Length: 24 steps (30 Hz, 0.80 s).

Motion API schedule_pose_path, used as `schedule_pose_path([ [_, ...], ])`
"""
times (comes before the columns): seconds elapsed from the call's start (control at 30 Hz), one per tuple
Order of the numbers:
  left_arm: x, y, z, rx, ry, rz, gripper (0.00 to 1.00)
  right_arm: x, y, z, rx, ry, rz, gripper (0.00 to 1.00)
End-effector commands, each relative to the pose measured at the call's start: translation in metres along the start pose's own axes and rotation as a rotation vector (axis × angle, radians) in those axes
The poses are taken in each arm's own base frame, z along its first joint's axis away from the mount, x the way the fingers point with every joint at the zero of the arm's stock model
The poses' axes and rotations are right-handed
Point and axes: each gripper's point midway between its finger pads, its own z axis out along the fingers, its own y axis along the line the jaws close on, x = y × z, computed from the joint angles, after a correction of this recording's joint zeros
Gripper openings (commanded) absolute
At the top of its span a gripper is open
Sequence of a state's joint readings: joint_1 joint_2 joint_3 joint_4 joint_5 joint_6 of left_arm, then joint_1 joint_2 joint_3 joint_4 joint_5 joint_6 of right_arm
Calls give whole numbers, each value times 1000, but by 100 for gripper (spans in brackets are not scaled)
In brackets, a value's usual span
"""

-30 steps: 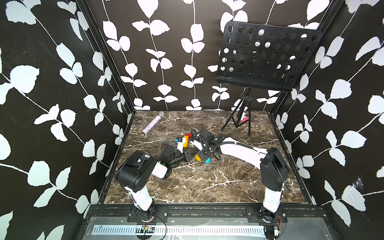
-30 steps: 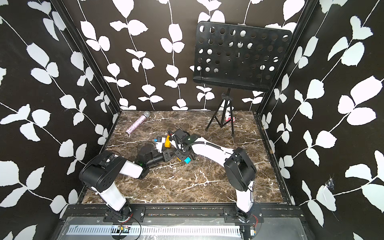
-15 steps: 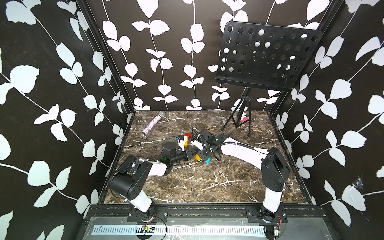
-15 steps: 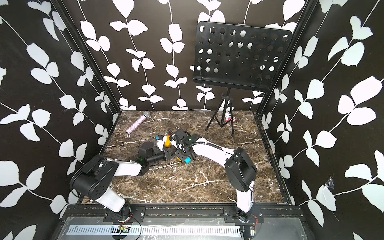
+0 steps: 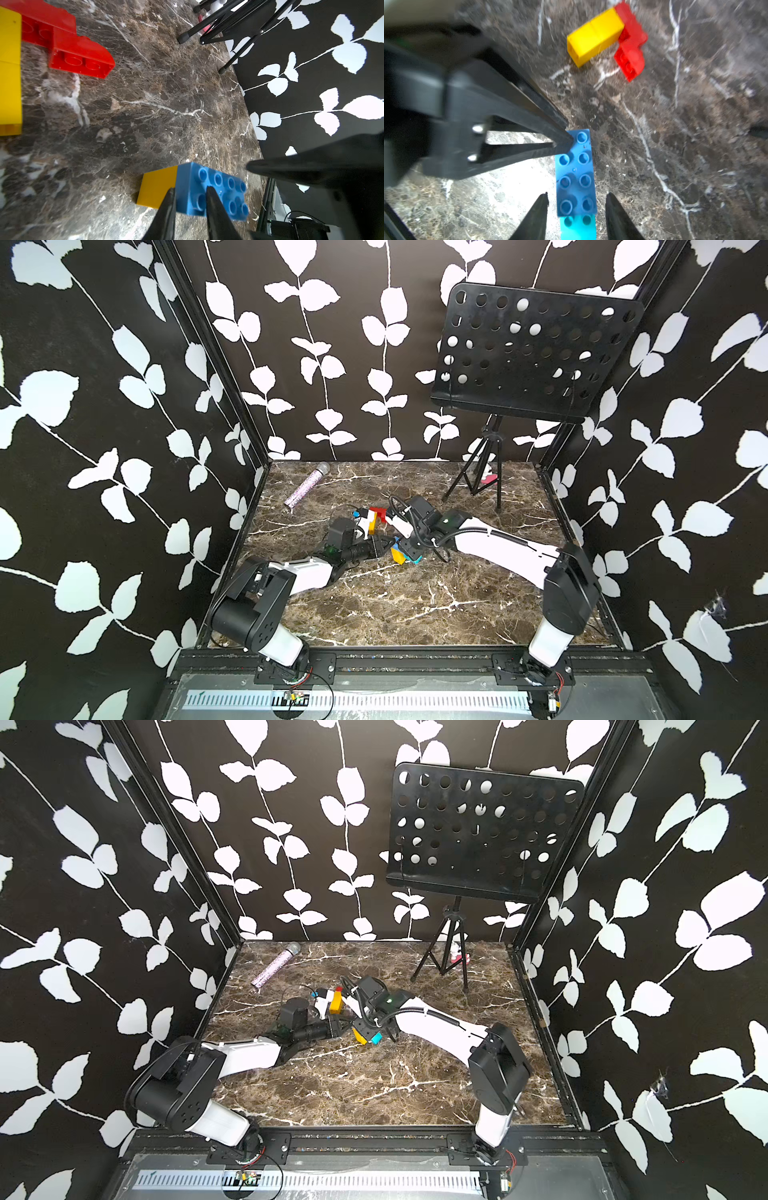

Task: Assemble the letter r with lego
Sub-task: Adjust the lego brick at the center of the board.

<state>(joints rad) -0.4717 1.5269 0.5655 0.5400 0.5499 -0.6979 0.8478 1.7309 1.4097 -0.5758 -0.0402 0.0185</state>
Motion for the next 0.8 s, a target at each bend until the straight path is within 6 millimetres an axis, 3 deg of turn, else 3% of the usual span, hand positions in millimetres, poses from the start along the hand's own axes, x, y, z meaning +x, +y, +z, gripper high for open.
schedule_pose_path([
  [0.0, 28, 26, -3, -122, 94, -58, 28, -3, -1, -3, -12, -30, 8, 45],
  [0.33, 13, -8, -1, -111, 98, 22, 40, 1, -2, -8, -23, -69, 41, 36],
  [0.57, 8, -20, 1, -91, 77, 28, 46, 13, -10, -12, 12, -69, 49, 36],
  [0.77, -13, -45, -18, -42, -31, 108, 54, 17, -9, -22, -29, -84, 46, 42],
])
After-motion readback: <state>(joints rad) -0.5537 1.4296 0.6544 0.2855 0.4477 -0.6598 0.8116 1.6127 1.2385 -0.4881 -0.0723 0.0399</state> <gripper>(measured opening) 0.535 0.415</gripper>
